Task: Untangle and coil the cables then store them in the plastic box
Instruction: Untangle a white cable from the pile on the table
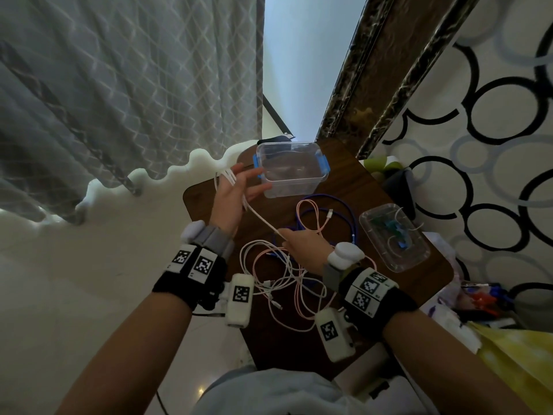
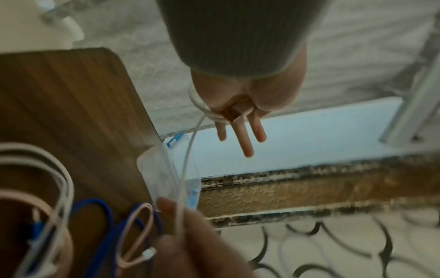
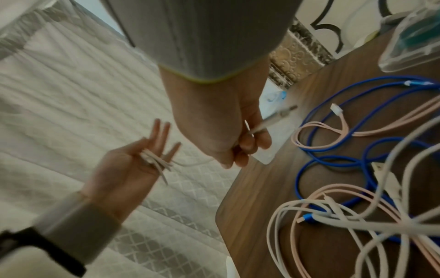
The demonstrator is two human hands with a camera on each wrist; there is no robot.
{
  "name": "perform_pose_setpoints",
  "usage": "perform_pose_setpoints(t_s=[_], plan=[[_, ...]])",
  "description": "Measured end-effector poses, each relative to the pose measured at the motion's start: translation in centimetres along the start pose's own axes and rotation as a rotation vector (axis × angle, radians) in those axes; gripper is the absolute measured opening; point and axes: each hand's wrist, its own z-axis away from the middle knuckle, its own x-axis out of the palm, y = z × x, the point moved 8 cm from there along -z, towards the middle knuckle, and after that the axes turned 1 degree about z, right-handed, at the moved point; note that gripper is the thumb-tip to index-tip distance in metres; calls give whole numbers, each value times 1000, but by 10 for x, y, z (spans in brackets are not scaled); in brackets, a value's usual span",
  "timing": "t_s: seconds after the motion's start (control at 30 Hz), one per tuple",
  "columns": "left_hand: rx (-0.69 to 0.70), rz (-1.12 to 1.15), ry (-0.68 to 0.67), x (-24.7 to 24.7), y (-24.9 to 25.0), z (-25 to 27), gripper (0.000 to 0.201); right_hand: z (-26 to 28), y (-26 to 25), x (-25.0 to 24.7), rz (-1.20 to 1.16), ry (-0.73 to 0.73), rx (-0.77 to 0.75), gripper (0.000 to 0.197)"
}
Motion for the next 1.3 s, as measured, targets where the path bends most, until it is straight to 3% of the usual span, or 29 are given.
perform_pose_setpoints(t_s=[0.13,0.23,0.33,0.43,0.53,0.63,0.77,0.87,1.0,1.07,1.17,1.3], plan=[[52,-661,-186,28,-34,3,22,13,12,-12,90,72,-70,33],[-71,-958,-364,48,-76,4,26,22,30,-33,241,211,-144,27],[-264,-869,-495,63,-112,12,33,29,56,-51,299,409,-204,23],[-458,-708,-541,88,-139,17,52,31,98,-61,101,559,-233,29],[-566,-348,-506,111,-147,22,55,25,132,-53,-309,484,-168,23],[-648,-39,-444,134,-159,18,49,19,159,-34,-539,394,-109,30],[-685,189,-353,153,-177,13,52,12,175,-9,-999,261,-34,34],[-641,151,-272,153,-187,10,46,7,177,6,-1261,184,64,28],[-588,-63,-150,143,-199,6,42,1,190,14,-1331,314,232,24],[-544,-202,-159,138,-202,3,39,1,198,15,-1344,364,298,22],[-489,-439,-243,132,-198,6,32,5,201,9,-1334,405,289,20],[-607,-371,-183,116,-184,1,39,2,180,-6,-1151,334,145,13]])
